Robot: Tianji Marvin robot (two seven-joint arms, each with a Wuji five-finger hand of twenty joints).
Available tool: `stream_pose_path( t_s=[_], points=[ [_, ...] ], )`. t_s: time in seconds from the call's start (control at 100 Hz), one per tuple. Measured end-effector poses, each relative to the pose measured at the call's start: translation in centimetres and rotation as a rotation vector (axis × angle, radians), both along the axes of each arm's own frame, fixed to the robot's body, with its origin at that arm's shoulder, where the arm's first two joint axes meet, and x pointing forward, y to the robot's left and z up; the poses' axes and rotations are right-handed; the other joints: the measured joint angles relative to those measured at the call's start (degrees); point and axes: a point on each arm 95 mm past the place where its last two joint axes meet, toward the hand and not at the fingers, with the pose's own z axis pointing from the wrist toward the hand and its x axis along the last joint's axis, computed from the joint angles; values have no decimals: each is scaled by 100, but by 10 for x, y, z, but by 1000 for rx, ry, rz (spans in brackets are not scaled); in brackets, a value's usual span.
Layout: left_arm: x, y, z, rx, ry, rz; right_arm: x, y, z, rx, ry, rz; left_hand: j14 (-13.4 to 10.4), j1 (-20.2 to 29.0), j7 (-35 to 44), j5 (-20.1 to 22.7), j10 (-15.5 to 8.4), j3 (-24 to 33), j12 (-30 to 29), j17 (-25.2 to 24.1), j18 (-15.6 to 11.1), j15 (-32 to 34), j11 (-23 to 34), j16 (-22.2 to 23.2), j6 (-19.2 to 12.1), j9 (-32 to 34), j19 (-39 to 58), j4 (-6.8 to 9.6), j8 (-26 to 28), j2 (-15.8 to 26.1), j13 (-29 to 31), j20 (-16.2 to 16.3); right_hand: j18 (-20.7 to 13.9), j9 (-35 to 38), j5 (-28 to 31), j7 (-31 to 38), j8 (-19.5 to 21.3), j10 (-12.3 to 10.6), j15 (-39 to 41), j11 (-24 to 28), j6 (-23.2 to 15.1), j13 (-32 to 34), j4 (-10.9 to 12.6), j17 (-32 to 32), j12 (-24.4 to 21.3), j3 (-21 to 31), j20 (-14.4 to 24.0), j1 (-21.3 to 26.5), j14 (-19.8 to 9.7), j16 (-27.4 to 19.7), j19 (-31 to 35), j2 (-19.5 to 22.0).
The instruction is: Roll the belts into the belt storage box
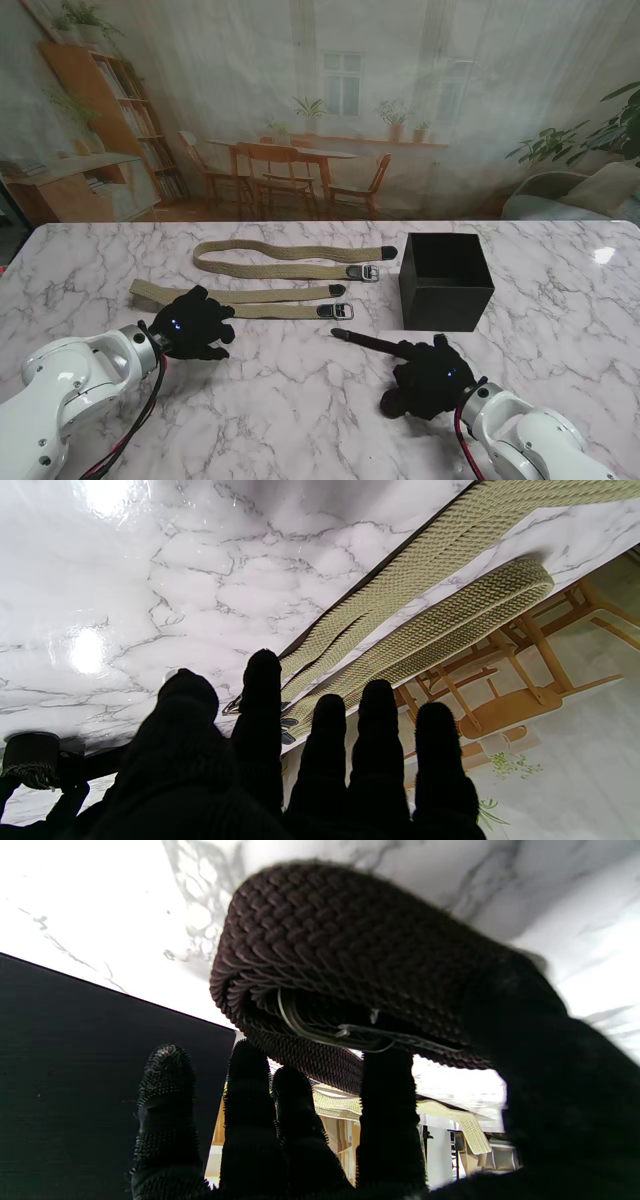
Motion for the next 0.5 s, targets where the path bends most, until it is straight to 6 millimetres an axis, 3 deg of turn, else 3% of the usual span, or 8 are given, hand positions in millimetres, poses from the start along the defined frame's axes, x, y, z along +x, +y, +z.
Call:
stream_pose_path(
  t_s=[0.11,0.25,0.5],
  points=[
    [0,0,0,1,1,1,0,0,-1,3,-10,-10,0,0,0,0,0,0,0,0,0,0,0,0,0,0,0,0,0,1,0,0,0,25,0,6,0,-110,1,49,1,10,0,63,34,-14,0,-3,-4,0,40,0],
    [0,0,0,1,2,1,0,-1,-2,16,-23,-19,0,-6,-100,-21,0,6,0,0,1,0,0,0,22,0,0,0,-10,75,0,0,0,-77,0,16,-1,-237,1,528,3,10,0,65,287,-98,-1,-3,-139,0,120,54],
    [1,-5,-3,-27,13,-3,-1,-1,-5,30,-54,-5,29,-301,-1142,-823,3,-53,0,0,47,0,-2,0,422,-1,0,0,-833,294,1,0,-137,-217,0,184,-1,-319,108,860,21,11,0,64,430,-104,3,-73,-253,93,263,109]
  ],
)
